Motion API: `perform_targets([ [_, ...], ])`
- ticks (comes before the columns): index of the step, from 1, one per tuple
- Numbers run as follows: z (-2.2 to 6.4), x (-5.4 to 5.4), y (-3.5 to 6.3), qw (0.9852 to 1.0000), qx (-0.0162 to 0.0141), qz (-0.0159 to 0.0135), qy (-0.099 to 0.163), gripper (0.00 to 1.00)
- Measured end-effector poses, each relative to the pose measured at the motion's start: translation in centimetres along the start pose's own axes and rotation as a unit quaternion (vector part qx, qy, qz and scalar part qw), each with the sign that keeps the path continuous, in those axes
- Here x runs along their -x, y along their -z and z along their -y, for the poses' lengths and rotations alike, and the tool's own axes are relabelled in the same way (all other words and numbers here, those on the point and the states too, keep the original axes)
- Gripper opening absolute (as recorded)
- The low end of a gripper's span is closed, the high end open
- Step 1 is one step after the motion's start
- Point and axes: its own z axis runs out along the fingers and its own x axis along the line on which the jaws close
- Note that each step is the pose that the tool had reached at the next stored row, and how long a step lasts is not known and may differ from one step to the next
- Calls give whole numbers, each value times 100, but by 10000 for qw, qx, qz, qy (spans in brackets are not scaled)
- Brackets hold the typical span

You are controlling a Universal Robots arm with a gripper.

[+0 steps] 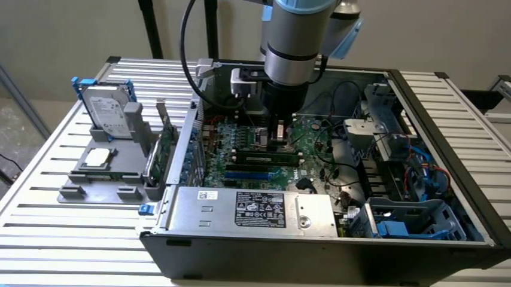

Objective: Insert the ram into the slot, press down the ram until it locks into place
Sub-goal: 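Press down the ram until it locks into place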

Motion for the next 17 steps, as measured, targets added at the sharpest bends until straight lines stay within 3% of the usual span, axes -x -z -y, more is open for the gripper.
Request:
perform_targets([
  [5, -18, 5, -39, 10000, -20, 1, 1, 11],
  [10, -48, 13, -104, 10000, -65, 2, 1, 11],
  [17, -55, 15, -187, 10000, -75, -4, 2, 11],
])
